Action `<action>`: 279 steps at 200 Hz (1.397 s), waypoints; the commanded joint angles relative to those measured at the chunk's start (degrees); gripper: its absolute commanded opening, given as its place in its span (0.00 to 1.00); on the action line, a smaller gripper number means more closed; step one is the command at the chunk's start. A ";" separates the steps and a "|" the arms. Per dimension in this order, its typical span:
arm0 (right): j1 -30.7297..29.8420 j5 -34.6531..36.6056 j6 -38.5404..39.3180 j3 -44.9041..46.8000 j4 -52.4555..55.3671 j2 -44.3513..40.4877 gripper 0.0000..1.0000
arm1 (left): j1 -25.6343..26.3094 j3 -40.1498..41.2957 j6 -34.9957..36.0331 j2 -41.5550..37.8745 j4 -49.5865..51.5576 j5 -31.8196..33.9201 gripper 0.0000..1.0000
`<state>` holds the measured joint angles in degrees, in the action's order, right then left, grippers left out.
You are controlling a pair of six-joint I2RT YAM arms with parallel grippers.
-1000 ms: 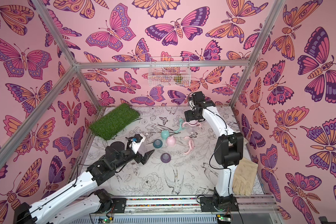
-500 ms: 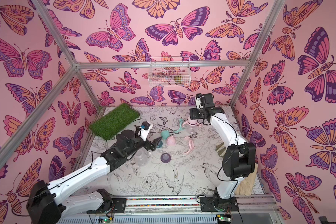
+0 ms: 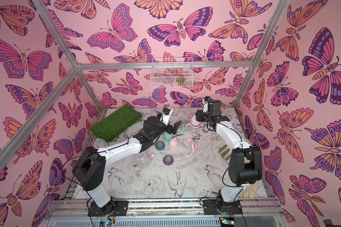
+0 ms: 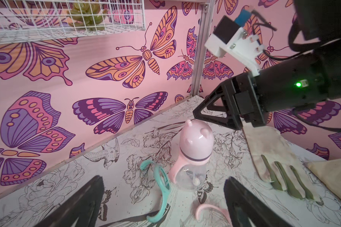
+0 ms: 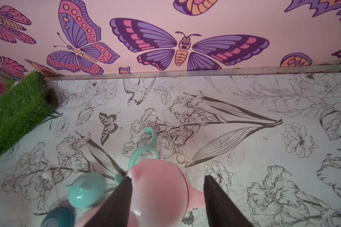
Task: Assemble the baby bottles
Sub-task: Close the lid on the baby bottle.
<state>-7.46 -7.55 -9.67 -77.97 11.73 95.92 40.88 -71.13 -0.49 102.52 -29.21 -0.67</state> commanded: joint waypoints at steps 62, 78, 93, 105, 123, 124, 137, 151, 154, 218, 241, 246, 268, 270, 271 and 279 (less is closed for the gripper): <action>0.52 0.58 -2.10 4.38 -7.67 -2.14 0.54 | -0.28 -16.17 -1.29 14.98 -4.40 -3.37 0.93; 0.47 0.73 -2.23 5.00 -8.06 -2.07 0.53 | -0.28 -18.22 -2.15 17.29 -4.34 -3.96 0.93; 0.52 0.44 -2.17 5.24 -8.06 -1.70 0.53 | -0.28 -19.57 -2.93 19.00 -4.36 -4.66 0.92; 0.45 0.57 -2.23 5.63 -8.28 -1.48 0.53 | -0.28 -20.49 -3.57 20.30 -4.70 -5.45 0.92; 0.46 0.92 -2.46 6.29 -9.05 -1.33 0.53 | -0.23 -22.03 -4.25 22.29 -4.69 -5.92 0.91; 0.45 0.90 -2.46 6.32 -9.07 -1.30 0.53 | -0.26 -22.12 -4.30 22.38 -4.66 -5.92 0.91; 0.47 0.82 -2.54 6.51 -9.27 -1.18 0.52 | -0.27 -23.05 -4.91 23.47 -4.54 -6.08 0.91; 0.52 0.70 -2.47 6.68 -9.24 -1.10 0.52 | -0.19 -23.87 -5.50 24.61 -4.65 -6.32 0.91; 0.50 0.63 -2.41 6.76 -9.19 -1.09 0.52 | -0.19 -24.06 -5.62 24.81 -4.66 -6.36 0.91; 0.52 1.16 -3.84 11.18 -11.08 -2.04 0.49 | 0.16 -26.91 -7.37 28.24 -5.59 -6.56 0.91; 0.42 1.33 -4.72 12.75 -11.98 -1.99 0.46 | 0.38 -28.04 -7.41 29.09 -5.09 -6.71 0.91; 0.42 1.49 -4.93 12.94 -12.19 -1.92 0.45 | 0.43 -28.36 -7.42 29.26 -4.87 -6.72 0.91; 0.17 1.72 -5.83 13.91 -12.49 -1.81 0.42 | 0.67 -29.44 -7.33 29.84 -4.06 -6.87 0.91; 0.15 1.75 -5.94 14.09 -12.66 -1.81 0.42 | 0.68 -29.53 -7.29 29.91 -4.05 -6.89 0.91; 0.11 1.75 -5.96 14.17 -12.72 -1.84 0.42 | 0.69 -29.56 -7.26 29.96 -4.03 -6.89 0.91; -0.02 1.90 -6.21 14.64 -13.07 -1.80 0.41 | 0.78 -29.67 -7.25 30.18 -3.92 -6.89 0.91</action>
<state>-7.49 -7.14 -14.70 -66.17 -4.82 93.82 41.17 -99.31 -7.18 130.91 -32.99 -6.59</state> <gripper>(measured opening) 0.419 0.909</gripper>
